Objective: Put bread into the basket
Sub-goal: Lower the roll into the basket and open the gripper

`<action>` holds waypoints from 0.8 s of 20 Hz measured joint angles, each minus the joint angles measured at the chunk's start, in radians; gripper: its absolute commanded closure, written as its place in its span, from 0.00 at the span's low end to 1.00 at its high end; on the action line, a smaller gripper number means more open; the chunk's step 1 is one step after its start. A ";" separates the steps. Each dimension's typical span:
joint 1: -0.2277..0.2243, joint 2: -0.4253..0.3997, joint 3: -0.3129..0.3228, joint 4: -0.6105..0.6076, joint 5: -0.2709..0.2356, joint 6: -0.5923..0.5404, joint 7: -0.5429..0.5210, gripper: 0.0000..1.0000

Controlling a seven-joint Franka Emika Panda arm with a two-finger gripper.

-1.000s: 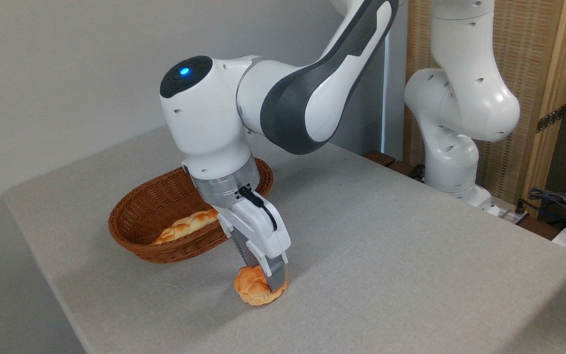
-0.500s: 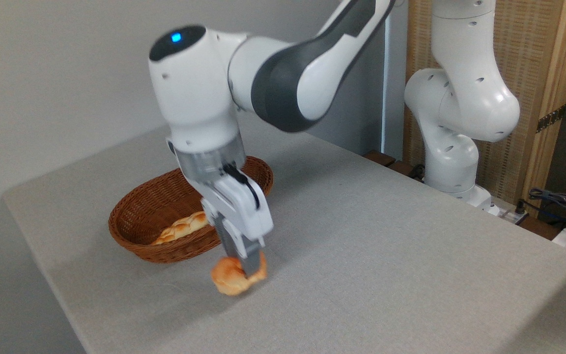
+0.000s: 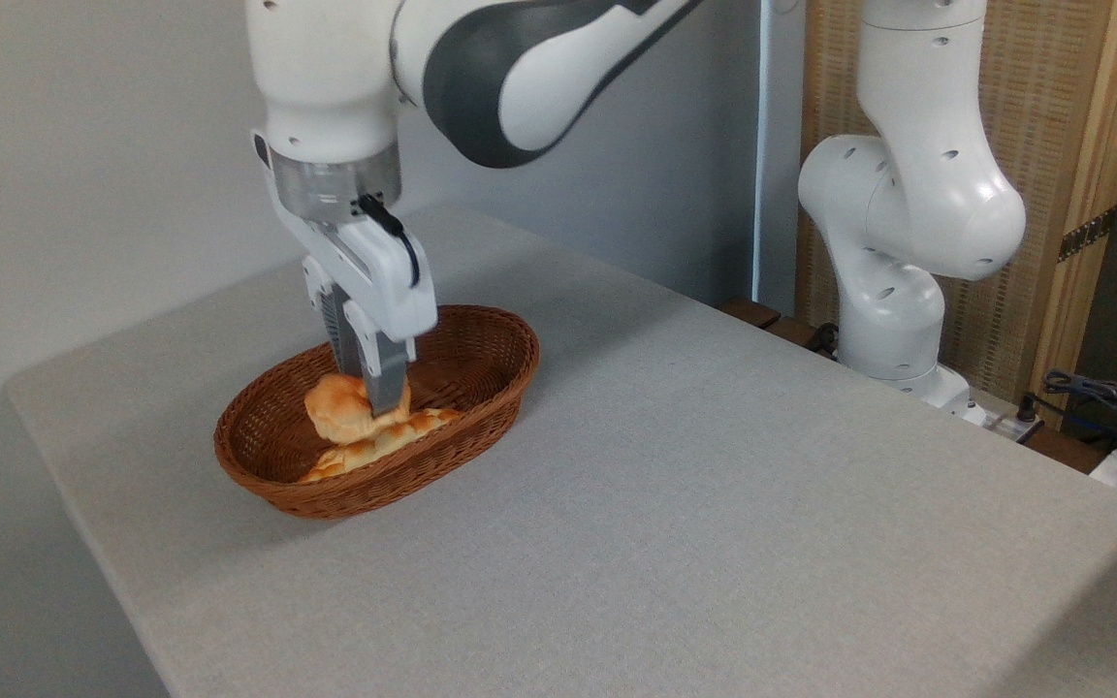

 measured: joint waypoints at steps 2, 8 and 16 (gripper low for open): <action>-0.001 0.000 -0.040 0.001 0.000 0.000 -0.054 0.00; -0.004 0.006 -0.092 0.001 0.000 0.000 -0.120 0.00; 0.004 0.006 -0.073 0.001 0.090 0.000 -0.120 0.00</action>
